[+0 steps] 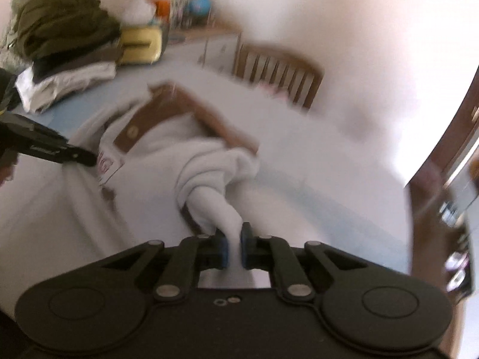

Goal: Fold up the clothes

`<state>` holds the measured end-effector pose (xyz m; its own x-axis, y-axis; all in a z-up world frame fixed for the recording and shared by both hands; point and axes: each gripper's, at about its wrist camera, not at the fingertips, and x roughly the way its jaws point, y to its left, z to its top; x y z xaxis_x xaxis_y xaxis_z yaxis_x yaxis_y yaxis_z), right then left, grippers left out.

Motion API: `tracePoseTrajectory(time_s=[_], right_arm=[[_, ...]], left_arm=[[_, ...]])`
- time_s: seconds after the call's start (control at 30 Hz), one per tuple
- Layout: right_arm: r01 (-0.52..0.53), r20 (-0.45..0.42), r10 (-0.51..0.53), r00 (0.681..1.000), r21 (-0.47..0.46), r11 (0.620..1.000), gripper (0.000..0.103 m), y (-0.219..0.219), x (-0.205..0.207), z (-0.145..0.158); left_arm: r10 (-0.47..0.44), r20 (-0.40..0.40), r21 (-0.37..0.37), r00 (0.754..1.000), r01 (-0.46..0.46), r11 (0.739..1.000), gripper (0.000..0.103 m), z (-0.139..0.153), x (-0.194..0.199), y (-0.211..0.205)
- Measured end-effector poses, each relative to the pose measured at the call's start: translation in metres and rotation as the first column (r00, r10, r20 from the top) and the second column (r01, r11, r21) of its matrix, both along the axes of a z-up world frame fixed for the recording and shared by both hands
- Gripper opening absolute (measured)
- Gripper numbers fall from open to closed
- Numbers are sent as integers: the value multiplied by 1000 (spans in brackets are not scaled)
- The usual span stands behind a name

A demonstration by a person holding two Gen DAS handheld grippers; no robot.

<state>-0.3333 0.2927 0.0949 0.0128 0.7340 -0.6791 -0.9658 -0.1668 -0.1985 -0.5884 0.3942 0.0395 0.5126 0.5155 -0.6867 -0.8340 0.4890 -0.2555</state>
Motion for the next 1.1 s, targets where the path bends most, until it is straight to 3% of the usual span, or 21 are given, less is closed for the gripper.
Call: tracePoseTrajectory(time_s=[0.2, 0.43, 0.7, 0.87, 0.97, 1.1], right_arm=[[47, 97, -57, 994, 102, 994, 103, 24, 48, 34], [156, 194, -173, 966, 97, 983, 103, 54, 116, 28], [243, 225, -231, 946, -28, 970, 103, 106, 177, -31], [236, 271, -200, 942, -106, 966, 103, 145, 179, -74], [218, 261, -174, 950, -149, 965, 103, 155, 175, -89], [160, 225, -117, 967, -184, 970, 103, 150, 167, -92]], left_arm=[[68, -41, 146, 997, -62, 987, 12, 43, -32, 13], [174, -184, 215, 967, -133, 967, 11, 64, -69, 35], [260, -290, 202, 921, -207, 957, 11, 63, -90, 60], [298, -375, 207, 878, -234, 950, 11, 55, -92, 78], [342, -396, 146, 852, -309, 940, 11, 38, -95, 103], [338, -386, 84, 858, -332, 940, 12, 24, -89, 108]])
